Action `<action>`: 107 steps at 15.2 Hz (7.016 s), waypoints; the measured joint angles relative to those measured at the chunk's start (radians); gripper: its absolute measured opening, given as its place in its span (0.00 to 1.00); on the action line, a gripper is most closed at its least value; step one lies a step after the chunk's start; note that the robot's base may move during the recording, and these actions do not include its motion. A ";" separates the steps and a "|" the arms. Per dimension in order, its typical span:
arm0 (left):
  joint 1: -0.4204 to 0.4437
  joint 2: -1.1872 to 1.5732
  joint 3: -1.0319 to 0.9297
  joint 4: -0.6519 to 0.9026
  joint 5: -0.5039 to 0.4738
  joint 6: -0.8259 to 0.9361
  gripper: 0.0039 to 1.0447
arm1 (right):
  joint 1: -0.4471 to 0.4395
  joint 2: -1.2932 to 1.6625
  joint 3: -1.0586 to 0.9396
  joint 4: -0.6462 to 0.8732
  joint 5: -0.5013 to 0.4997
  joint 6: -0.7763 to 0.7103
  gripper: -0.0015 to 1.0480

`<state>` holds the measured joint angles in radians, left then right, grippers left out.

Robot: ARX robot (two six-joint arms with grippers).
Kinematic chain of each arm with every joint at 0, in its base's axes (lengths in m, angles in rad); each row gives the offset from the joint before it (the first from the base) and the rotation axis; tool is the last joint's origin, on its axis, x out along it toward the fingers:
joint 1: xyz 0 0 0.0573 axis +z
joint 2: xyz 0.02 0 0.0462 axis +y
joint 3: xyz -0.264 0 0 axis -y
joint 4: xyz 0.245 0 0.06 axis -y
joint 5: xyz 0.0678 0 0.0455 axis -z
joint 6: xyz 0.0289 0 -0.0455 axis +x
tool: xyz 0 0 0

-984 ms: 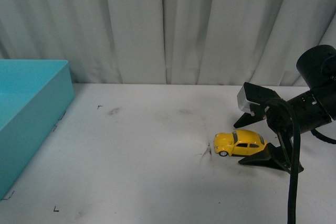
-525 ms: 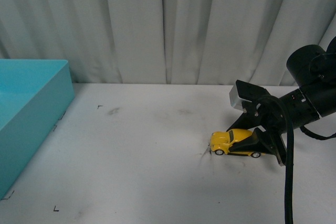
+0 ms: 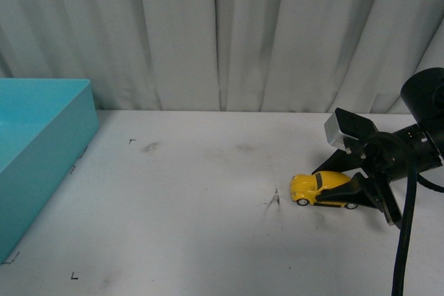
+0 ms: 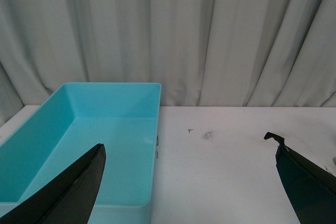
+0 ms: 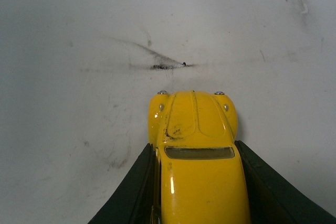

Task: Wind up and store yellow beetle toy

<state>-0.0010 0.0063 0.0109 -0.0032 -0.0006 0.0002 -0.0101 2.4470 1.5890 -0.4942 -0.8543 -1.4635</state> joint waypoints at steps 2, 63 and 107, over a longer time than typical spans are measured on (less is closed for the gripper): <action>0.000 0.000 0.000 0.000 0.000 0.000 0.94 | -0.026 -0.013 -0.036 0.028 -0.013 -0.024 0.39; 0.000 0.000 0.000 0.000 0.000 0.000 0.94 | -0.068 -1.090 -1.353 1.644 0.772 1.446 0.02; 0.056 0.486 0.227 -0.048 -0.279 -0.339 0.94 | 0.015 -2.444 -1.578 0.491 0.855 1.449 0.94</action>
<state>0.0551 0.4919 0.2375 -0.0517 -0.2798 -0.3386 0.0048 0.0029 0.0109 -0.0036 0.0006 -0.0143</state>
